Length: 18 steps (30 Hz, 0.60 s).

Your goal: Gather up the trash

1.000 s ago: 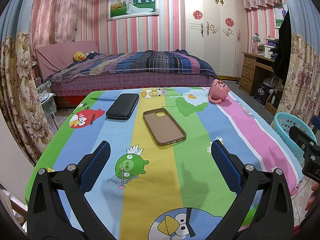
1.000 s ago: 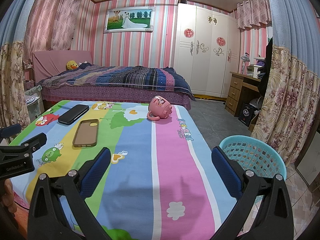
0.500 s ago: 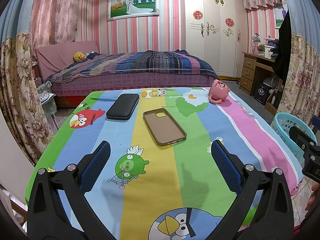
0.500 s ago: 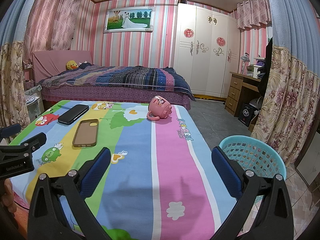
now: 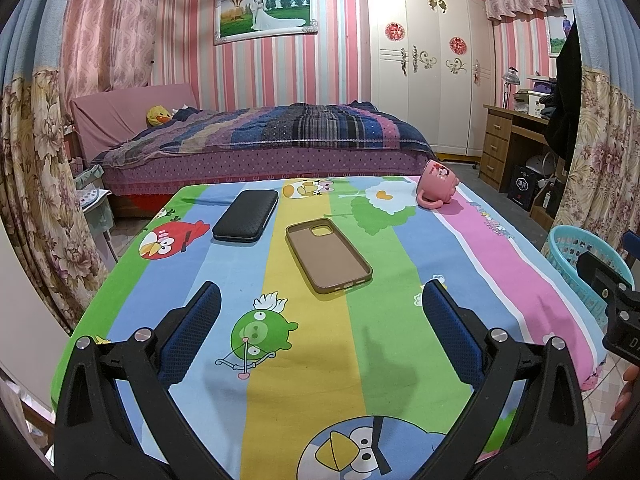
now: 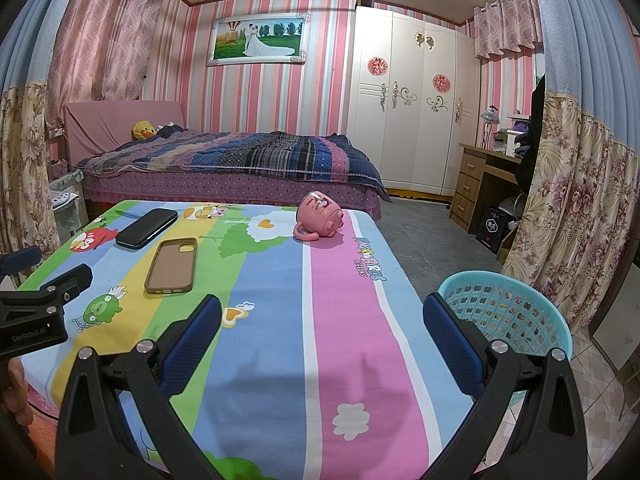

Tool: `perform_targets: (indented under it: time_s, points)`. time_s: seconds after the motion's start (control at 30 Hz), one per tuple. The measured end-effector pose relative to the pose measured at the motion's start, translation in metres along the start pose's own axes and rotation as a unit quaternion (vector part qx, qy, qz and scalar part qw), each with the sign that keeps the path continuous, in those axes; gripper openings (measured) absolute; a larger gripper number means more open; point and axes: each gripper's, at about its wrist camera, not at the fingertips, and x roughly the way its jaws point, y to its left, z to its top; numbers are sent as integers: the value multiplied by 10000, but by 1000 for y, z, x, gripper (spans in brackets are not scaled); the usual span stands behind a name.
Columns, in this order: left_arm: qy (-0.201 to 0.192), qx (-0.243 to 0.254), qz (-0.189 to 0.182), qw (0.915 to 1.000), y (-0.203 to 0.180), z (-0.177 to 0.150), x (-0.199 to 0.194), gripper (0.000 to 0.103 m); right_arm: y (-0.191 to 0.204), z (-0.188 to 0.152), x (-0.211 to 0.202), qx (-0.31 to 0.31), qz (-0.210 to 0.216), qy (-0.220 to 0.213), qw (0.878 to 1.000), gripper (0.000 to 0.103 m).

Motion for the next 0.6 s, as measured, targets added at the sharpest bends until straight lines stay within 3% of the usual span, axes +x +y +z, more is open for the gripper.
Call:
perform_targets:
  time_s: [0.6]
  points:
    - [-118, 64, 27, 9999, 0, 4, -2, 97, -2, 0, 0, -4, -2, 14, 10000, 98]
